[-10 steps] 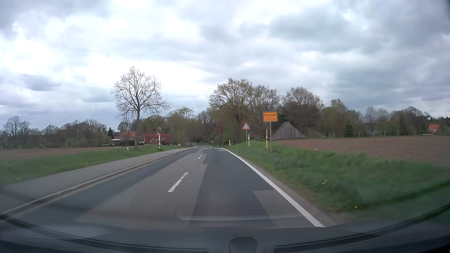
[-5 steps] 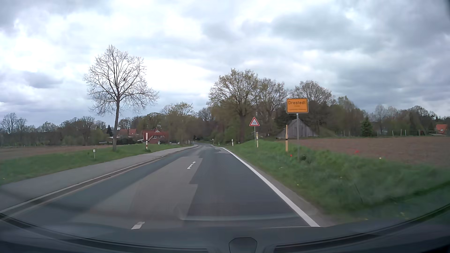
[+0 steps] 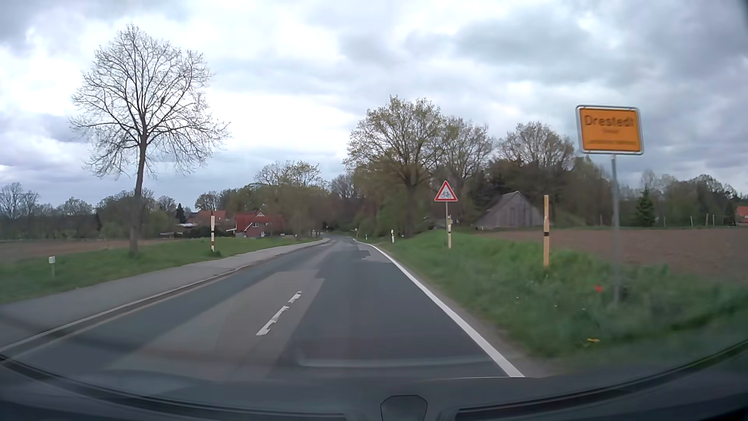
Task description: Follow the waypoints while adhering to traffic rules and regulations
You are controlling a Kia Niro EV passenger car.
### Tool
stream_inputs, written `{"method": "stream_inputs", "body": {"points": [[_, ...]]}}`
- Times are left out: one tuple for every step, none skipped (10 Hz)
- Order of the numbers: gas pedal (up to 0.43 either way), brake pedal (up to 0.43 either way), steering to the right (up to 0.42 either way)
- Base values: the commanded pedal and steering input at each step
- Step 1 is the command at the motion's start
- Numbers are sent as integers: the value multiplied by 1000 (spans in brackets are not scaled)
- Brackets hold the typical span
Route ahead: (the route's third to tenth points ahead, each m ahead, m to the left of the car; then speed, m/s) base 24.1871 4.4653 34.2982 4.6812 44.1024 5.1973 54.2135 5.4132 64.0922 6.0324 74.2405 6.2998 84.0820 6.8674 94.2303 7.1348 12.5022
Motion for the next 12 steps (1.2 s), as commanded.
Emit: {"method": "stream_inputs", "body": {"points": [[0,165,-8],[0,152,-9],[0,116,-9],[0,73,-8],[0,12,-9],[0,0,-9],[0,0,-9],[0,0,-9],[0,0,-9],[0,0,-9],[0,0,-10],[0,0,-11]]}}
